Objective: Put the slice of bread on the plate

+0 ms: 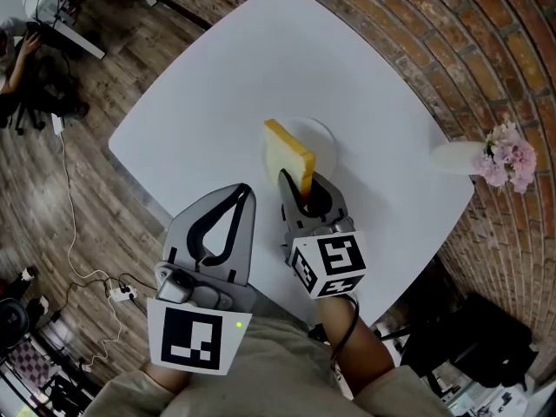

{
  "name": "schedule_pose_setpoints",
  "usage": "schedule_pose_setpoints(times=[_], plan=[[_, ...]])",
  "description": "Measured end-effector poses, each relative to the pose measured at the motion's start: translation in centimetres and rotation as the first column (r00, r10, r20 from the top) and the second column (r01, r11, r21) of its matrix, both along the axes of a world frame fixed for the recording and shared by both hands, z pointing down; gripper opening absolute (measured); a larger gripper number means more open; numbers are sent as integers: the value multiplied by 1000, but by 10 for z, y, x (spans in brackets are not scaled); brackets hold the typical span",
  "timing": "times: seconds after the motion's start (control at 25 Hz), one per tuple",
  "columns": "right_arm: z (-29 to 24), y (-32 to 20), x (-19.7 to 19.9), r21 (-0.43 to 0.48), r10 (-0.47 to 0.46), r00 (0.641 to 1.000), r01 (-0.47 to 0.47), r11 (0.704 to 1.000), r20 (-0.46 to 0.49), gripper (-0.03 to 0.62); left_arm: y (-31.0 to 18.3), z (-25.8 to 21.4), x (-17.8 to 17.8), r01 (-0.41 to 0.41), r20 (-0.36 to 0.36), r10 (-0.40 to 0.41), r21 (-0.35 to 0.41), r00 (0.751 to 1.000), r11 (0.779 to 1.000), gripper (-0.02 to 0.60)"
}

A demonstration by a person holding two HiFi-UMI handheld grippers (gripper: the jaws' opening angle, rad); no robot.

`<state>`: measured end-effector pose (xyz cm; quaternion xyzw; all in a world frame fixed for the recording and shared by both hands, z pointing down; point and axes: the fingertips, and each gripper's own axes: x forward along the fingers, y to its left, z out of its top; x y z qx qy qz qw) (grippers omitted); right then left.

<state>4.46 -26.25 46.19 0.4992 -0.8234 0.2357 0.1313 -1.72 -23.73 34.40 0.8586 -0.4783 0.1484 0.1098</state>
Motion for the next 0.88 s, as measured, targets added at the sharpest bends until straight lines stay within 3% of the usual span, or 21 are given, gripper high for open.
schedule_pose_setpoints(times=[0.48,0.8,0.88], plan=[[17,-11,9,-76,25,995,-18,997,96,96,0,5,-1,-2,9,2,-11,1000,1000,9],[24,-18,15,-46,-18,999,15,999,-47,137,-1,6,-1,7,5,-7,-13,1000,1000,9],[28,-19,17,-49,-24,995,19,999,-100,197,0,6,-2,7,9,-7,-15,1000,1000,9]])
